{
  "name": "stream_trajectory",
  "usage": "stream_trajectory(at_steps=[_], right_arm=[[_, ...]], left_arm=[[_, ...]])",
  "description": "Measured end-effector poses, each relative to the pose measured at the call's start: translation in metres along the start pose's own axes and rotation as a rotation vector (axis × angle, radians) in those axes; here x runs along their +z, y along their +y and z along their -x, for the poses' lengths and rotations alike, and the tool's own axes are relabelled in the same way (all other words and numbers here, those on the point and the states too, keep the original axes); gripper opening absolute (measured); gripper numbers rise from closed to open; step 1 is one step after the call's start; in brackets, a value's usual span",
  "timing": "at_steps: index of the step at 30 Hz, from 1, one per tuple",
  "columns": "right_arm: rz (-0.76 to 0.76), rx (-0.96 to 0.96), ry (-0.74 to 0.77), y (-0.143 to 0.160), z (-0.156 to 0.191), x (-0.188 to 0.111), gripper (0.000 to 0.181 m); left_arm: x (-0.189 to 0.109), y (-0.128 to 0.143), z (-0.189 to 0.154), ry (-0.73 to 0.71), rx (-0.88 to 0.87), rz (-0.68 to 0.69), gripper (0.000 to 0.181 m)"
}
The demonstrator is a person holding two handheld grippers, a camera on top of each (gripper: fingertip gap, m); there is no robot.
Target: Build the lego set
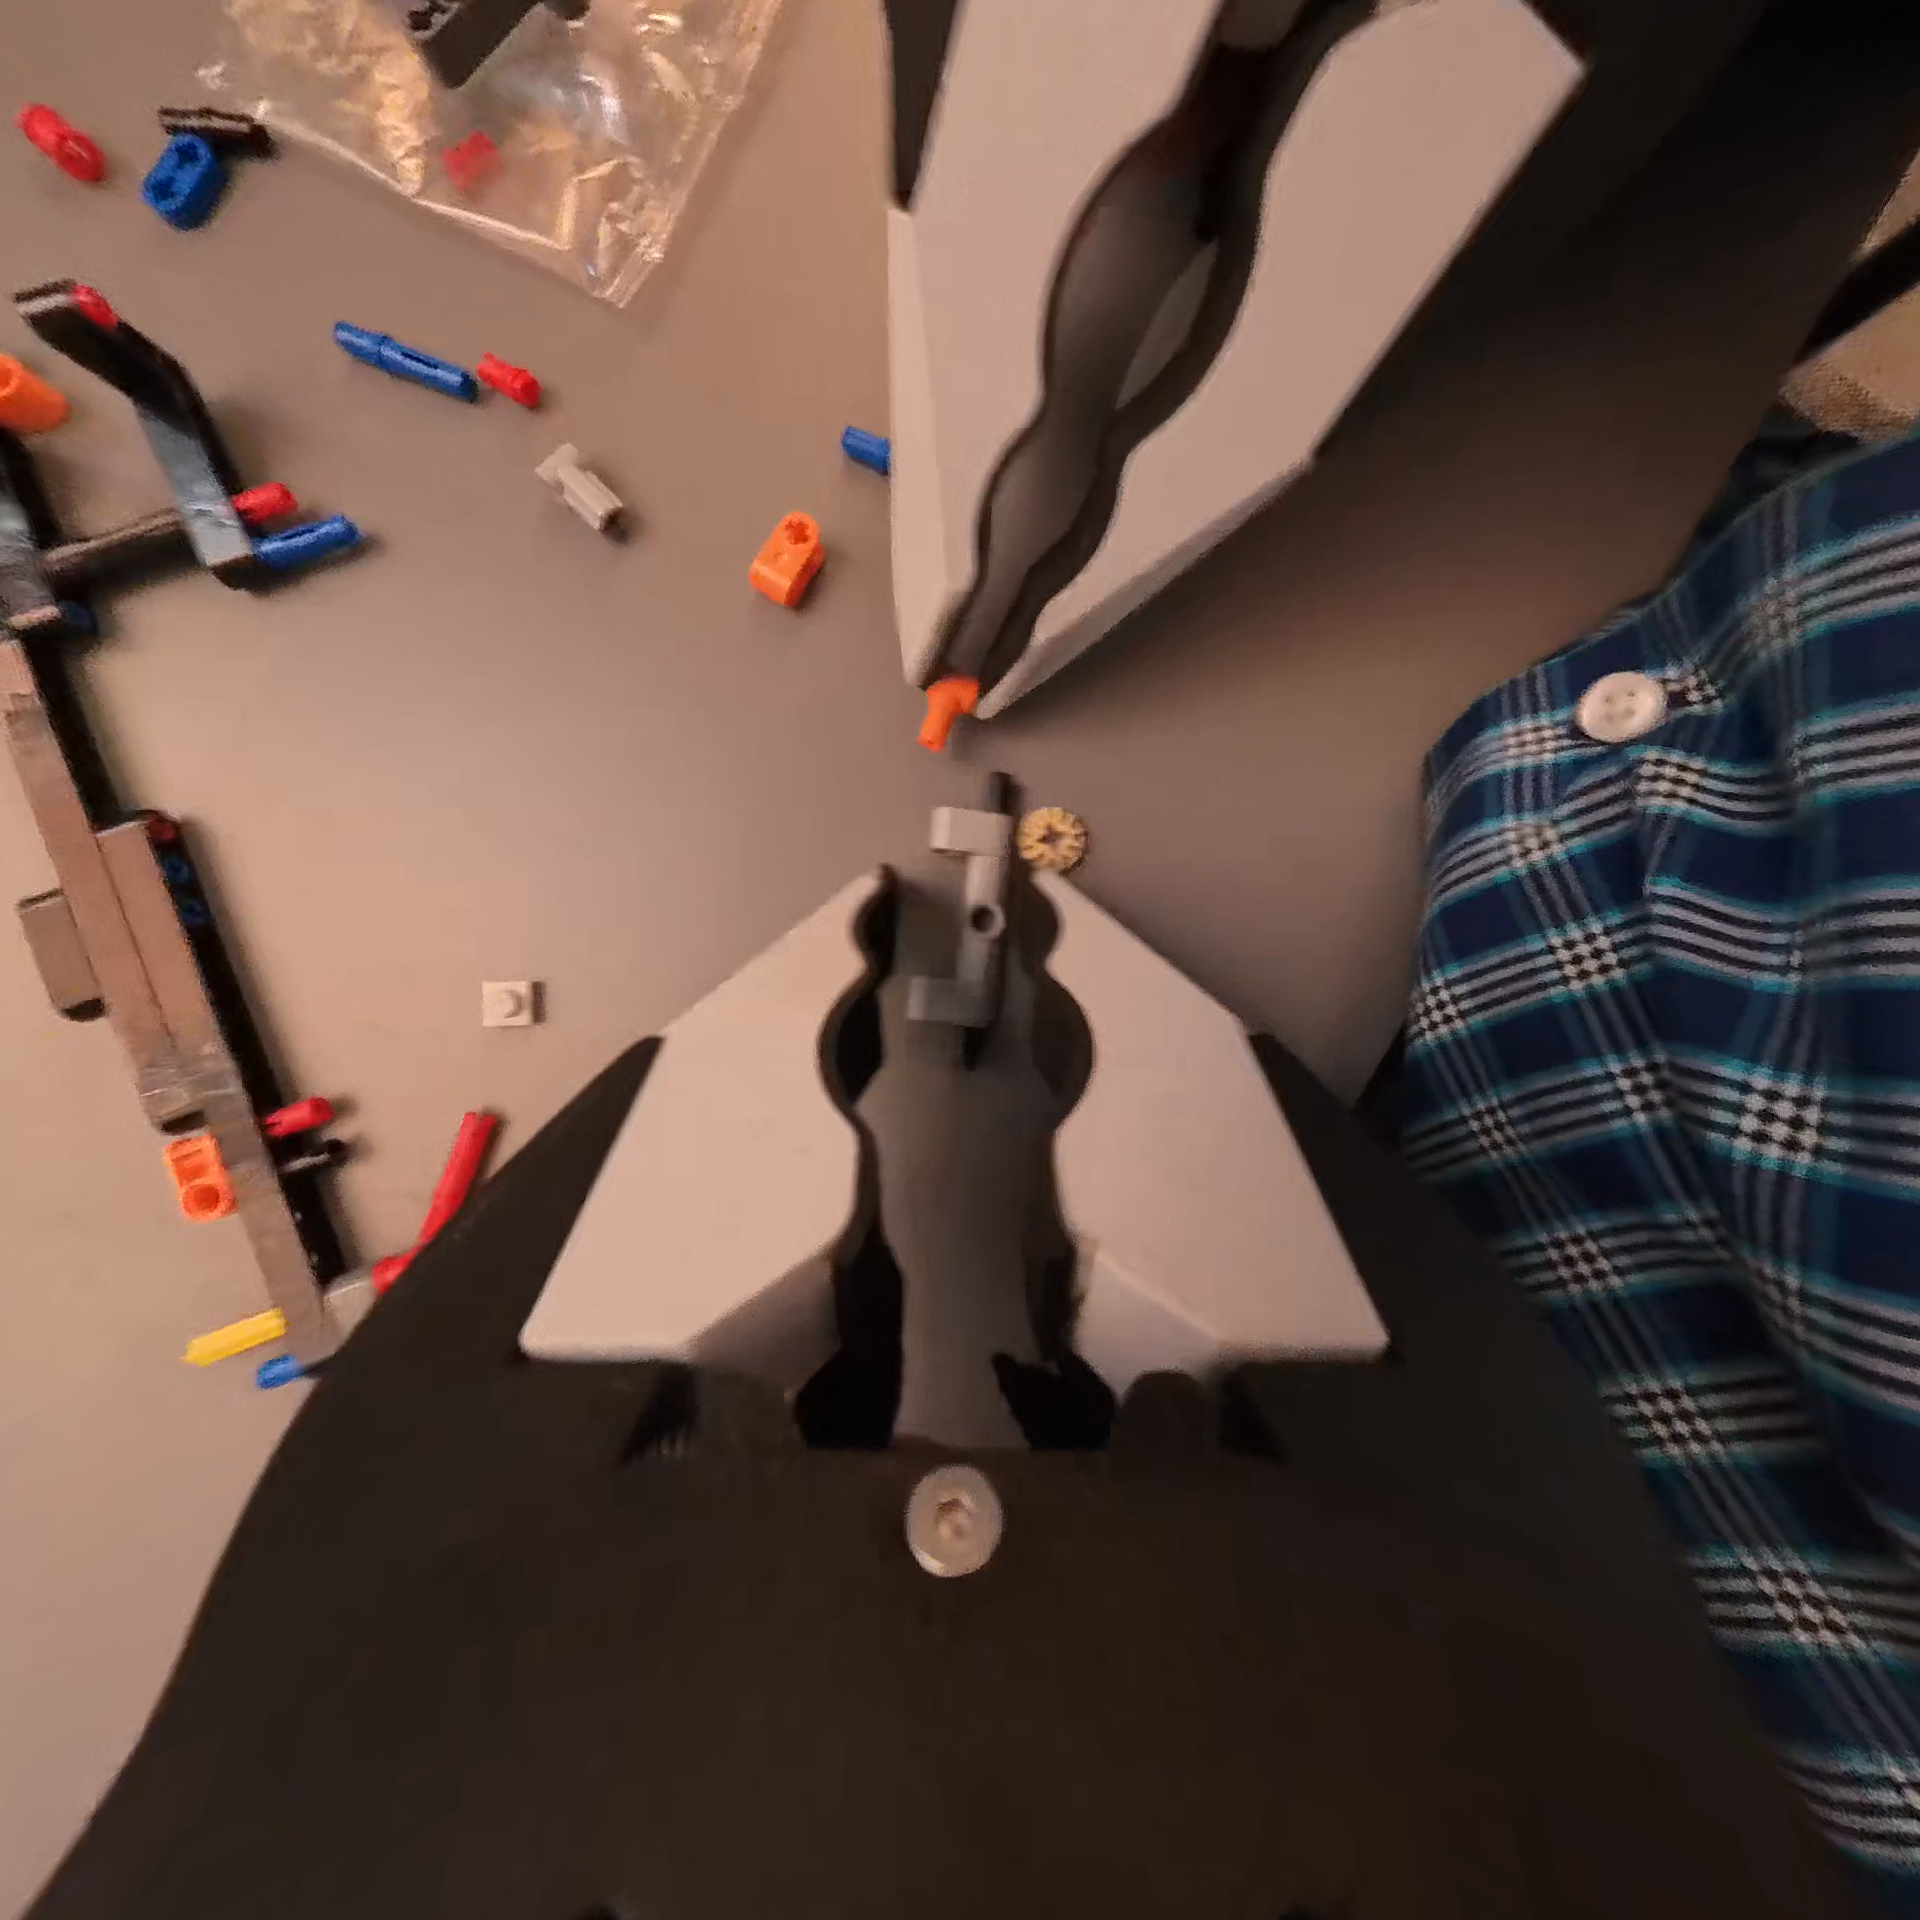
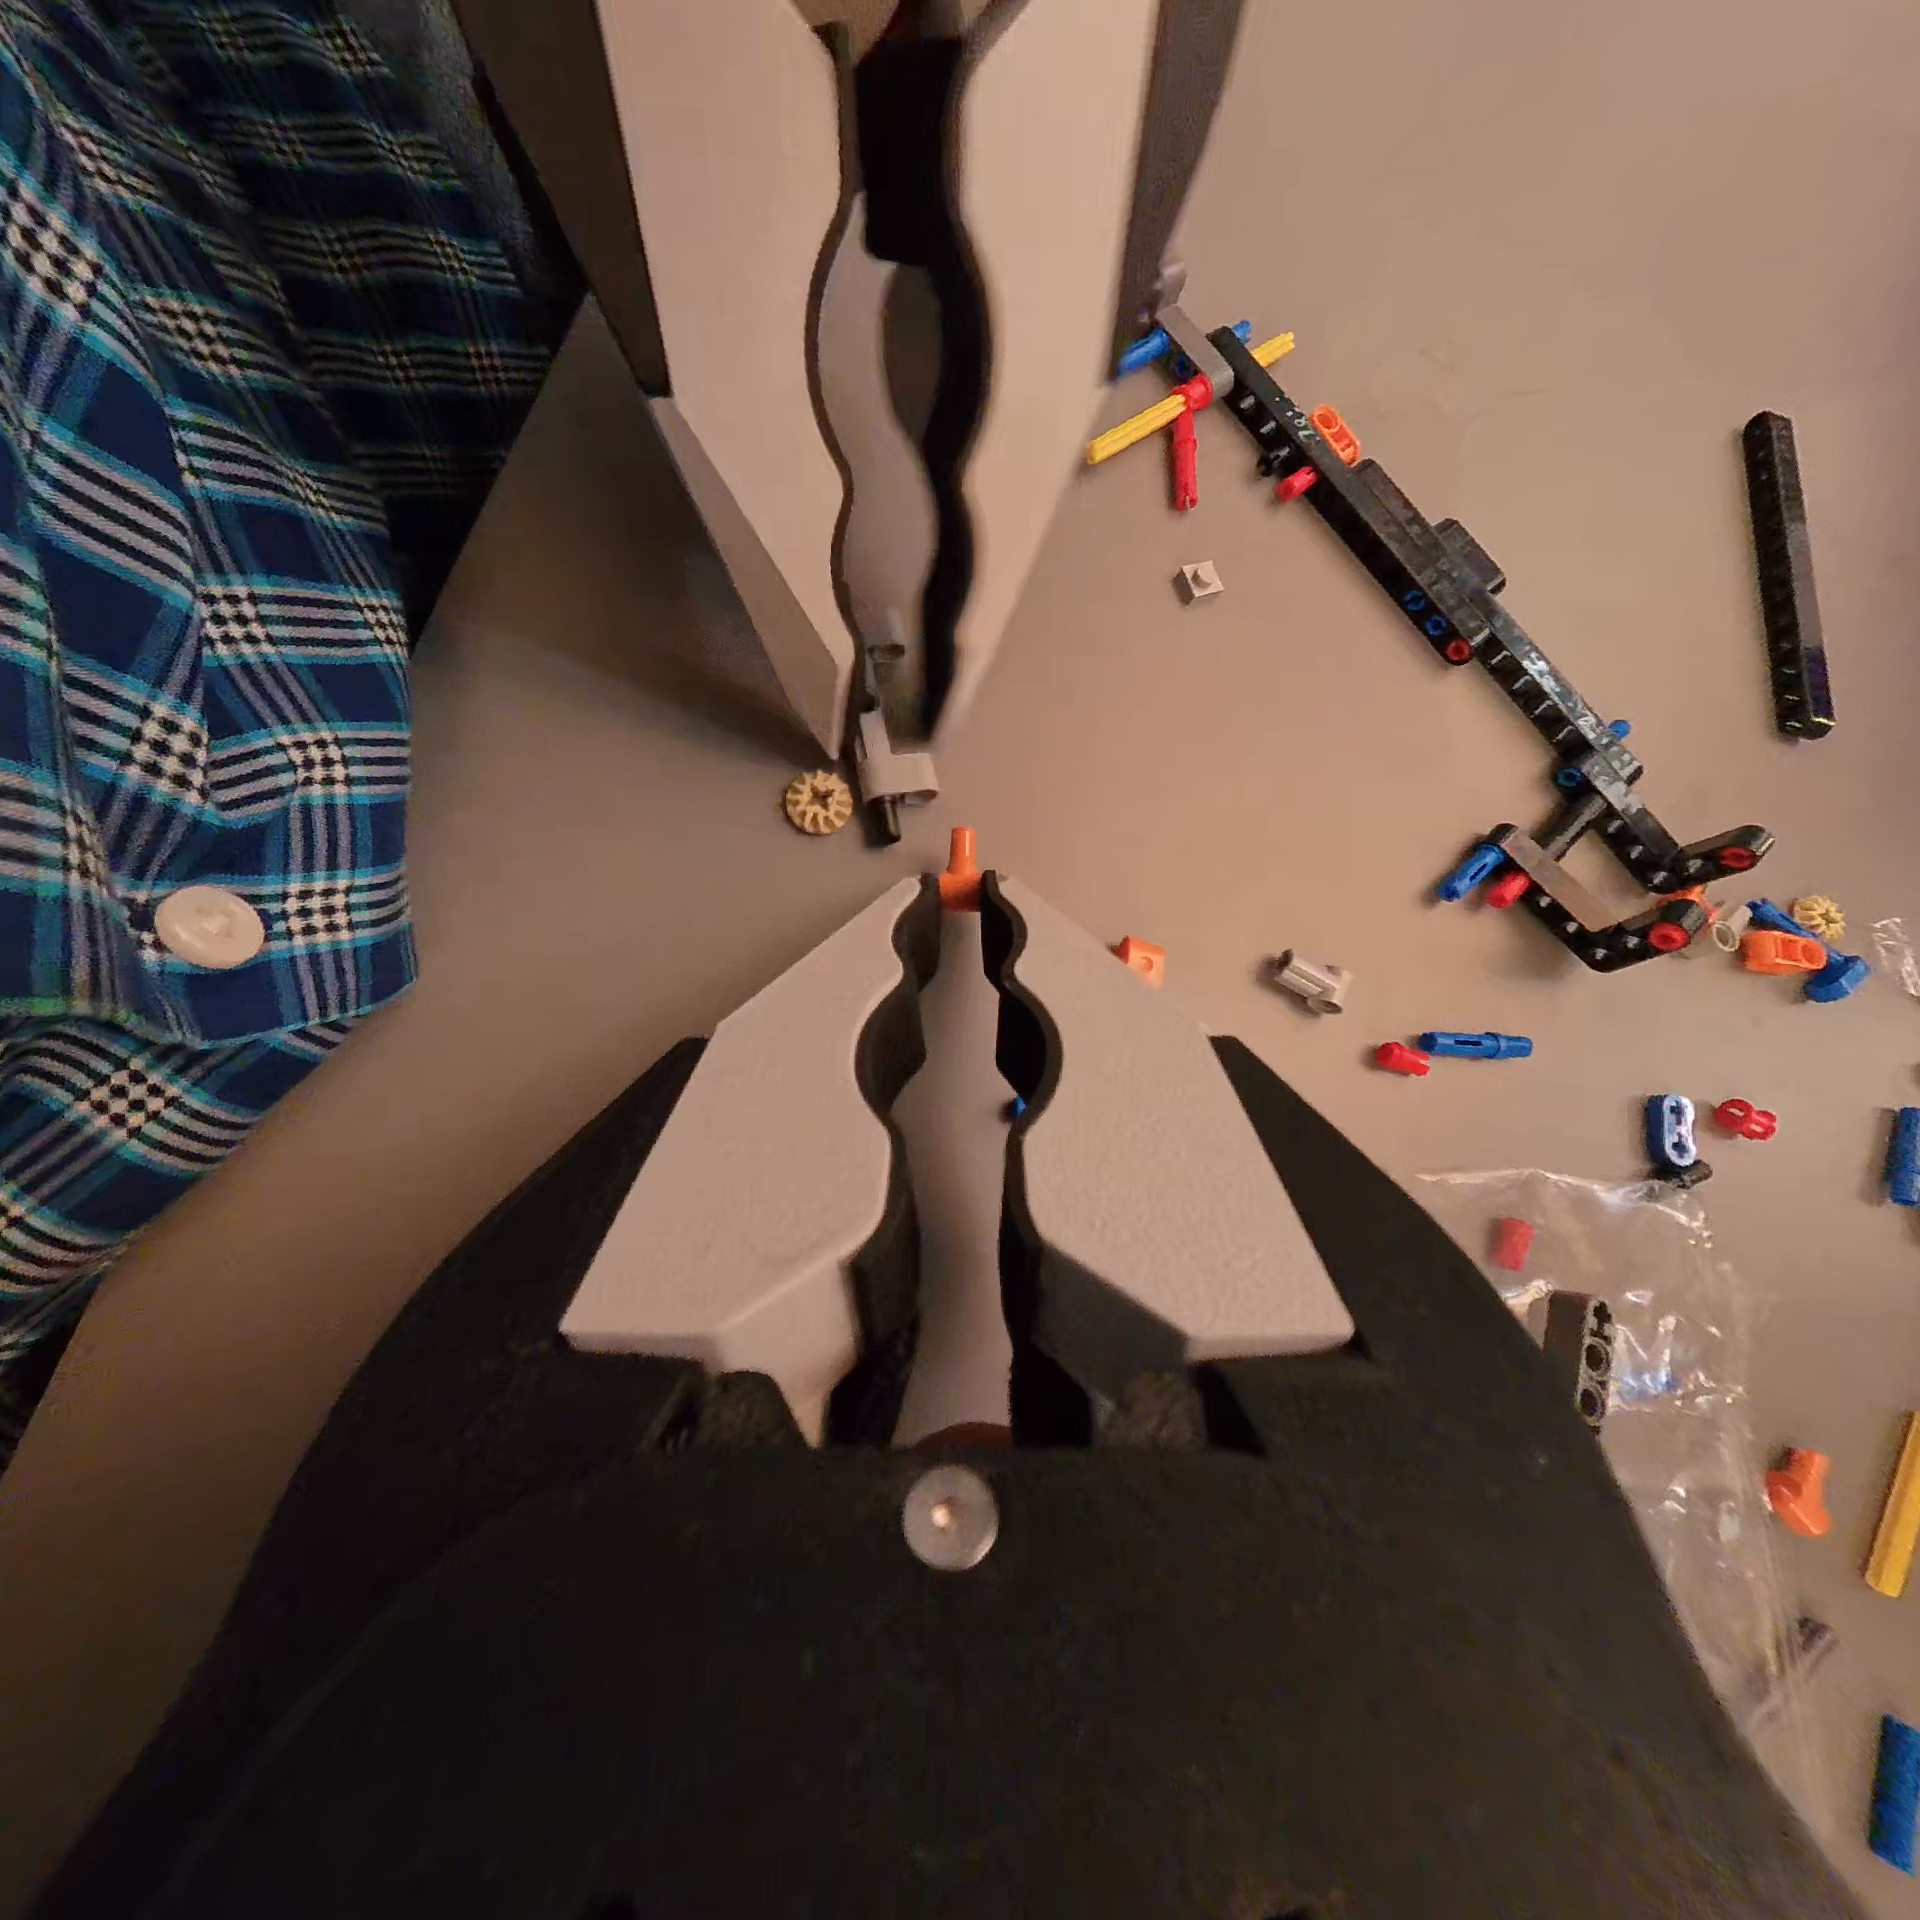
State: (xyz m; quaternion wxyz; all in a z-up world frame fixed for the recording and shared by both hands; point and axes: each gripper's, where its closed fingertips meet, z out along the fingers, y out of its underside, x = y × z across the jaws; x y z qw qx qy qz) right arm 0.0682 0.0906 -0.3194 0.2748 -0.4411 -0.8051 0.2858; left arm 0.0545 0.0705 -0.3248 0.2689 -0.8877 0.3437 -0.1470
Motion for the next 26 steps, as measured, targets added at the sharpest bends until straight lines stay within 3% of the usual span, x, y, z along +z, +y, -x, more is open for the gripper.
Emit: stream_trajectory(at_steps=[3,6,8,13,22,26], right_arm=[[0.007,-0.004,-0.010,0.002,0.001,0.001,0.005],[0.009,-0.008,-0.019,0.003,0.003,0.002,0.005],[0.008,-0.008,-0.021,0.003,0.003,0.003,0.005],[0.003,-0.006,-0.016,0.003,0.002,0.002,0.005],[0.004,0.065,-0.078,0.003,0.006,0.000,0.005],[0.003,0.190,-0.182,0.002,0.009,-0.001,0.005]], left_arm=[[0.001,-0.003,0.003,0.011,-0.007,0.012,0.033],[0.003,-0.005,0.002,0.039,0.002,0.017,0.026],[0.004,-0.005,-0.004,0.097,0.001,0.035,0.013],[0.005,-0.006,-0.002,0.095,-0.001,0.037,0.012],[0.005,-0.012,0.004,-0.268,0.392,0.029,0.012],[0.006,-0.014,0.001,-0.325,0.499,0.018,0.012]])
